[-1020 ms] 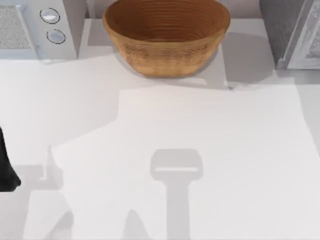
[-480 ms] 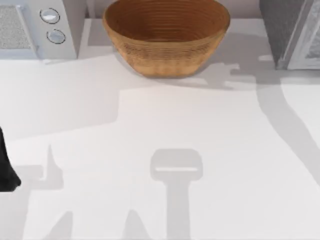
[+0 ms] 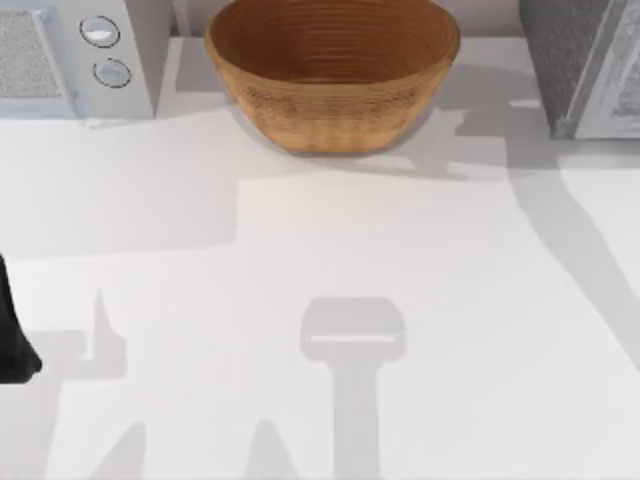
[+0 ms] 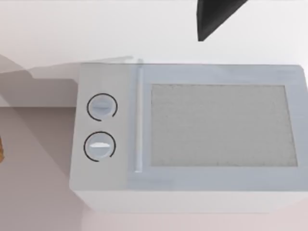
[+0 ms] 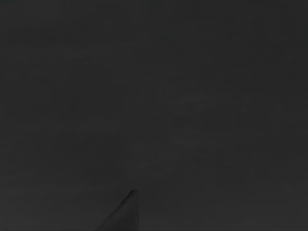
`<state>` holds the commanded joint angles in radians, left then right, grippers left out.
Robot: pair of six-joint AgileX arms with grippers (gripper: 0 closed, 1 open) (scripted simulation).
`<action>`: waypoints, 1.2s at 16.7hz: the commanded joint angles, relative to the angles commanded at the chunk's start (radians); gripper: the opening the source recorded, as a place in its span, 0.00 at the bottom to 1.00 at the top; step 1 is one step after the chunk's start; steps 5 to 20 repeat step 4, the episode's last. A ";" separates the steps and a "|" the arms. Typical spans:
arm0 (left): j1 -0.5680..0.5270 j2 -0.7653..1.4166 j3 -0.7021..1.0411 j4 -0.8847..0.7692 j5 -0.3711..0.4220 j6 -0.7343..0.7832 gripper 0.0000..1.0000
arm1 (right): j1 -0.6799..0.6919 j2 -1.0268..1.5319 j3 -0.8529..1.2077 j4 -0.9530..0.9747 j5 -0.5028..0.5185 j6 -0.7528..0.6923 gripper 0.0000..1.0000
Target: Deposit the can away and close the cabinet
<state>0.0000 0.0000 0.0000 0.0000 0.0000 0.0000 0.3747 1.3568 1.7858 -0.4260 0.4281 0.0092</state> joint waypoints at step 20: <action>0.000 0.000 0.000 0.000 0.000 0.000 1.00 | -0.038 0.066 0.047 0.022 -0.040 0.000 1.00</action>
